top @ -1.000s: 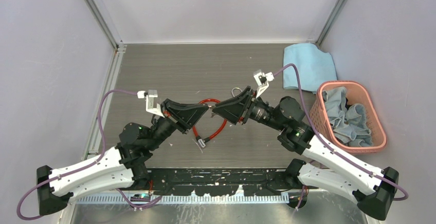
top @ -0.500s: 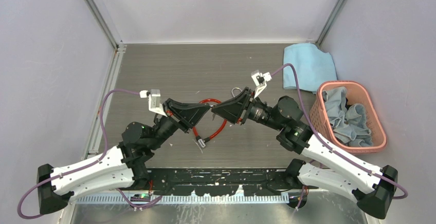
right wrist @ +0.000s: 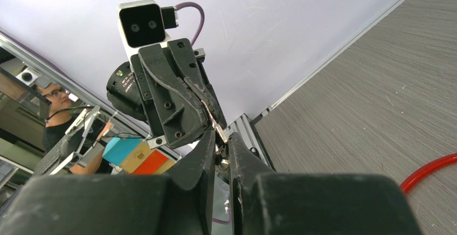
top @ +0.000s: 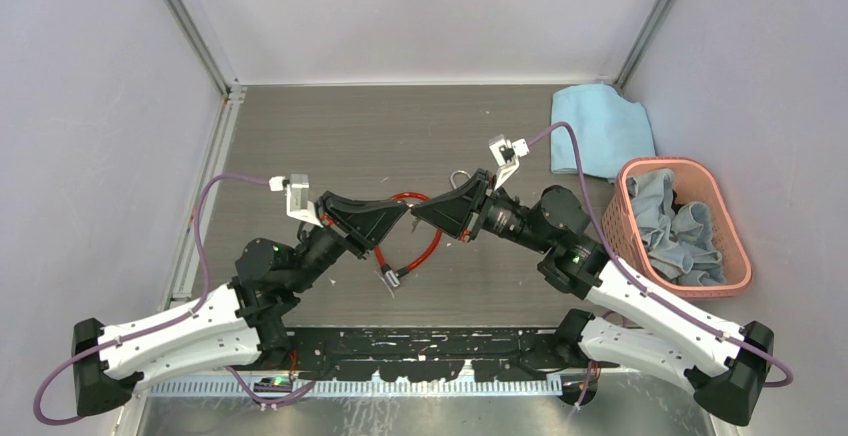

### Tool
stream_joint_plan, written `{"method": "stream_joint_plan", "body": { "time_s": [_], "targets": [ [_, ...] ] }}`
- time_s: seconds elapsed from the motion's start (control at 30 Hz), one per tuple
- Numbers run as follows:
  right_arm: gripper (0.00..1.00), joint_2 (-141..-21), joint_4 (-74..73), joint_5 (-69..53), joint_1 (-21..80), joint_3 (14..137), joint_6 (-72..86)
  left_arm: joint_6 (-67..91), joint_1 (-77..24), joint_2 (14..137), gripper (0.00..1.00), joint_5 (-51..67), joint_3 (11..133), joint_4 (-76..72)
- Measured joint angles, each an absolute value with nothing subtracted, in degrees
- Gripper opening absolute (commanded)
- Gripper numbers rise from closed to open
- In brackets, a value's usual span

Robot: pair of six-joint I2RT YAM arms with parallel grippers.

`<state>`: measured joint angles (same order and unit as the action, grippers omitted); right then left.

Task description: Unlock with the key

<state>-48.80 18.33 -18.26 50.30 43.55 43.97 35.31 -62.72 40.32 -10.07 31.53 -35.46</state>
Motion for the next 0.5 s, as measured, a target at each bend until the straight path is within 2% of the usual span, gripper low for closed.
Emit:
{"method": "stream_joint_plan", "body": {
  "time_s": [0.07,0.17,0.23,0.37,0.5],
  "targets": [
    [0.06,-48.8,18.2,-18.3,50.3,43.6,44.0,35.3,-62.7,40.3,0.00,-10.1,31.5,-35.5],
    [0.25,-49.1,17.9,-18.6,50.3,44.0,44.0,35.3,-62.7,40.1,0.00,-10.1,31.4,-35.4],
    [0.33,-49.4,17.7,-19.0,50.3,44.3,44.0,35.3,-62.7,39.7,0.00,-10.3,31.2,-35.4],
    [0.34,-49.6,17.7,-19.8,50.5,44.5,44.4,35.3,-62.7,39.6,0.00,-10.6,31.0,-35.3],
    [0.30,-49.5,17.8,-20.1,50.6,44.5,45.4,35.3,-62.8,39.4,0.00,-10.9,30.9,-35.3]
  ]
}}
